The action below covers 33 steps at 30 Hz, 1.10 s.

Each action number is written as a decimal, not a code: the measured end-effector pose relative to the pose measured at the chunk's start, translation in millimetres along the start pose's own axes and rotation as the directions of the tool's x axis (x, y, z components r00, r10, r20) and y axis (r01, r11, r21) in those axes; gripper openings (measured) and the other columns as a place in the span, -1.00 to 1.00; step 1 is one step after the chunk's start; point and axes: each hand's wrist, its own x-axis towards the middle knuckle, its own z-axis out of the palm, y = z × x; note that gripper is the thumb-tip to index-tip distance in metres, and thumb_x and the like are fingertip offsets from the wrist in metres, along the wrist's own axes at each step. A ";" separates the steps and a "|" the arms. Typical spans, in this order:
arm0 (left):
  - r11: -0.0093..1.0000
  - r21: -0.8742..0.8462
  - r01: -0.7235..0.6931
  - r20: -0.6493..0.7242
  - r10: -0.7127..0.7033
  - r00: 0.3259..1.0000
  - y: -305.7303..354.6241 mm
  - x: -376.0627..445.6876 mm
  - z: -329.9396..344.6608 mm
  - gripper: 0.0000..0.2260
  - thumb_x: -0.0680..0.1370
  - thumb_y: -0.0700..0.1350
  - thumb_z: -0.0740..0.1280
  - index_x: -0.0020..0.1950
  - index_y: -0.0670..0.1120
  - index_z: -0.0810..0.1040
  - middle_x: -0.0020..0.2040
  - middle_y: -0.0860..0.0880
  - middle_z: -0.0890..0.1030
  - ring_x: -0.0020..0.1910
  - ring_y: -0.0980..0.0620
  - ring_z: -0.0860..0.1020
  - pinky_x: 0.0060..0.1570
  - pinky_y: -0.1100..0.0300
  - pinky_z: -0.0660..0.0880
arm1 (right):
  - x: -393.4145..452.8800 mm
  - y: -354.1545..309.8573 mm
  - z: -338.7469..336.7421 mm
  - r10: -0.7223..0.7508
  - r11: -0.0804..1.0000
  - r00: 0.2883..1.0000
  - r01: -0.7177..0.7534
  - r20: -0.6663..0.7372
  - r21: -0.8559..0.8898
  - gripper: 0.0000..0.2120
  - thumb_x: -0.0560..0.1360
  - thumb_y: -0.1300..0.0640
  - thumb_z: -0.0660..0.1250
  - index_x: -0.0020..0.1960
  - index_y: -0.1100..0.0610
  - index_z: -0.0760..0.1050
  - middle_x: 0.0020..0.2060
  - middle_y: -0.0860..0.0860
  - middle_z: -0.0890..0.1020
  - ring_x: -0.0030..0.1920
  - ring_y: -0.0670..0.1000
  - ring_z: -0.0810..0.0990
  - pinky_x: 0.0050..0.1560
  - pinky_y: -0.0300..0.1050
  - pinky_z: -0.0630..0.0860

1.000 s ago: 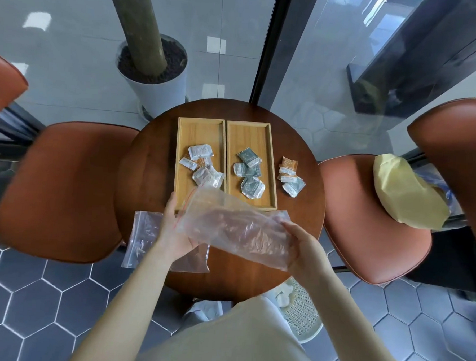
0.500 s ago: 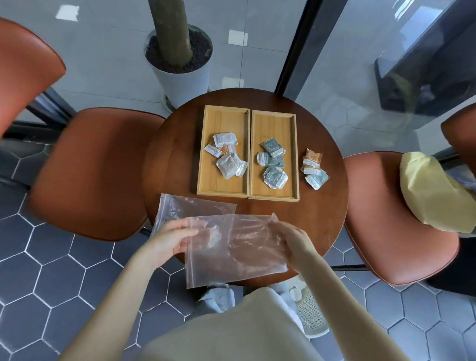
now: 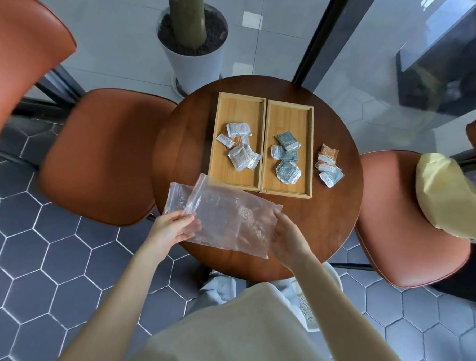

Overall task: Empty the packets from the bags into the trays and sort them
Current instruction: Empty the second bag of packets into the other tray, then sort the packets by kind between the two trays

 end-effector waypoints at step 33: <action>-0.120 0.987 -0.104 0.134 0.284 0.949 -44.9 13.4 5.3 -0.51 0.61 0.04 0.00 0.51 -0.02 0.00 0.56 -0.09 -0.06 0.53 -0.06 -0.08 0.47 -0.09 -0.11 | 17.8 69.0 11.0 0.005 -0.749 0.945 0.221 0.328 -0.625 -0.49 0.62 0.05 -0.05 0.52 0.11 -0.11 0.55 0.04 -0.06 0.53 0.06 -0.17 0.49 0.11 -0.18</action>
